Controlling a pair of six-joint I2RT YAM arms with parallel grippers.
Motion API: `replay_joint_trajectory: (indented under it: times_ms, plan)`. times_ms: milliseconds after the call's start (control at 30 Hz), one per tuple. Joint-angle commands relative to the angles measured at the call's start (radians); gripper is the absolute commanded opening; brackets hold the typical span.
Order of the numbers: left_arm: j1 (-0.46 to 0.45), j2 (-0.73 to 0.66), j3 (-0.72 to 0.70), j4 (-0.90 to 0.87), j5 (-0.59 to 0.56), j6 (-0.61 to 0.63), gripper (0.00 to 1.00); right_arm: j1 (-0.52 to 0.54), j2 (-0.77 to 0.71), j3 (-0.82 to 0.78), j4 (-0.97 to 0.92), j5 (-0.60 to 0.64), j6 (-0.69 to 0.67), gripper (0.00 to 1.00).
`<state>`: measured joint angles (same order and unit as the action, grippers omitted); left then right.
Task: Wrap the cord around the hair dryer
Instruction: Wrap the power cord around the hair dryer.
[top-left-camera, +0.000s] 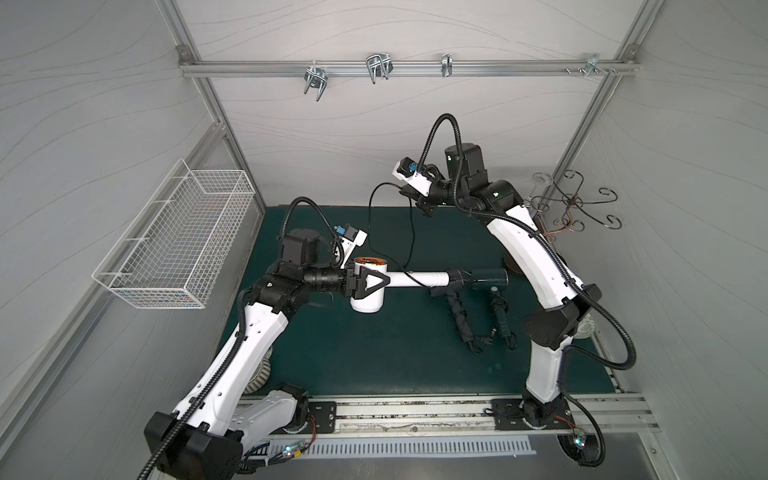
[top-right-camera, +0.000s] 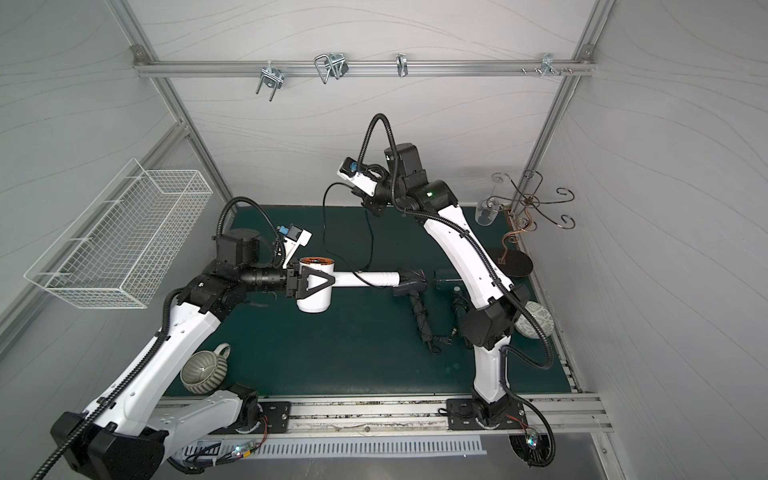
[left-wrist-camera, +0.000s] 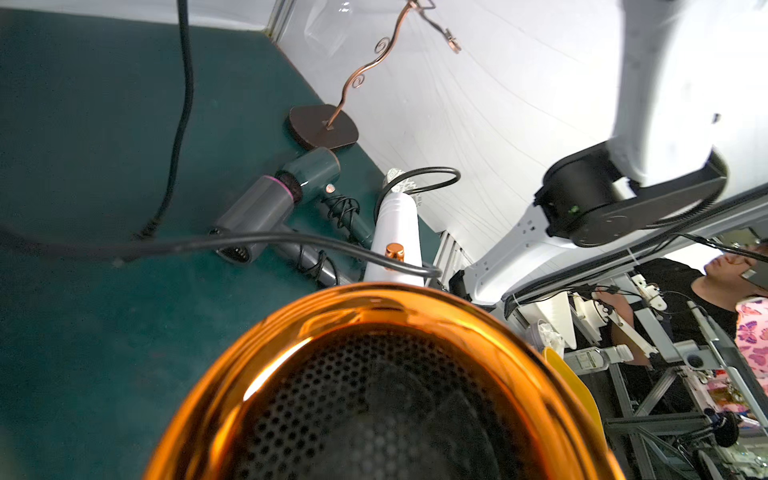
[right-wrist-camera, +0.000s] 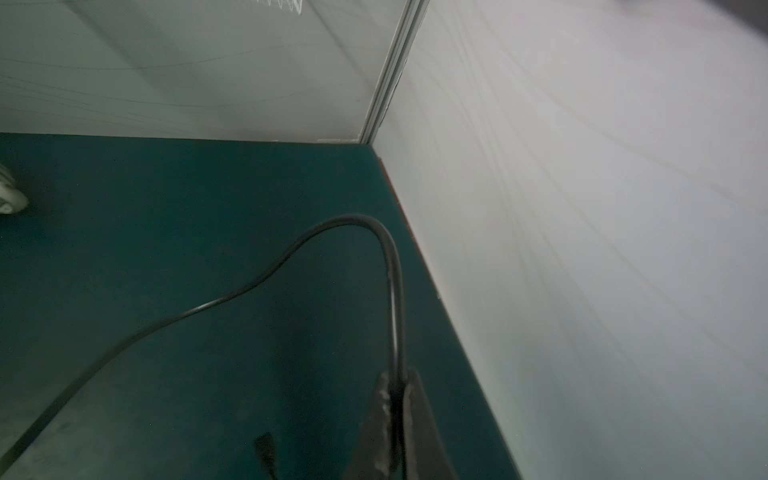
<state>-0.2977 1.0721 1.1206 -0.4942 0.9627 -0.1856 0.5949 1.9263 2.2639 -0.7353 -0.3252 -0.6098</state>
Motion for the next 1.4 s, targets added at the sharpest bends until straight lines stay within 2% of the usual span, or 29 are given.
replay_joint_trajectory:
  times_ms: [0,267,400,533,767,933,1067,1200,1367]
  plan:
    - [-0.005,-0.009,0.112,0.11,0.092,-0.01,0.0,-0.057,-0.001,-0.047,-0.03,-0.2,0.116,0.0]
    - [0.011,0.016,0.197,0.162,0.124,-0.044,0.0,-0.194,-0.007,-0.186,0.019,-0.509,0.335,0.0]
    - [0.053,0.028,0.191,0.248,0.147,-0.104,0.0,-0.216,-0.014,-0.26,0.049,-0.567,0.392,0.0]
    - [0.102,0.054,0.203,0.315,0.152,-0.146,0.0,-0.222,-0.027,-0.344,0.055,-0.576,0.435,0.0]
    - [0.199,0.123,0.229,0.466,0.153,-0.249,0.0,-0.22,-0.128,-0.593,0.223,-0.581,0.597,0.0]
    - [0.275,0.183,0.242,0.615,0.139,-0.365,0.0,-0.196,-0.199,-0.728,0.284,-0.566,0.652,0.0]
    - [0.308,0.223,0.274,0.523,0.065,-0.292,0.0,-0.158,-0.271,-0.808,0.325,-0.554,0.684,0.0]
    - [0.345,0.256,0.259,0.447,-0.011,-0.22,0.0,-0.085,-0.323,-0.752,0.219,-0.521,0.62,0.0]
    - [0.376,0.287,0.198,0.416,-0.113,-0.183,0.0,0.01,-0.35,-0.565,0.03,-0.444,0.528,0.0]
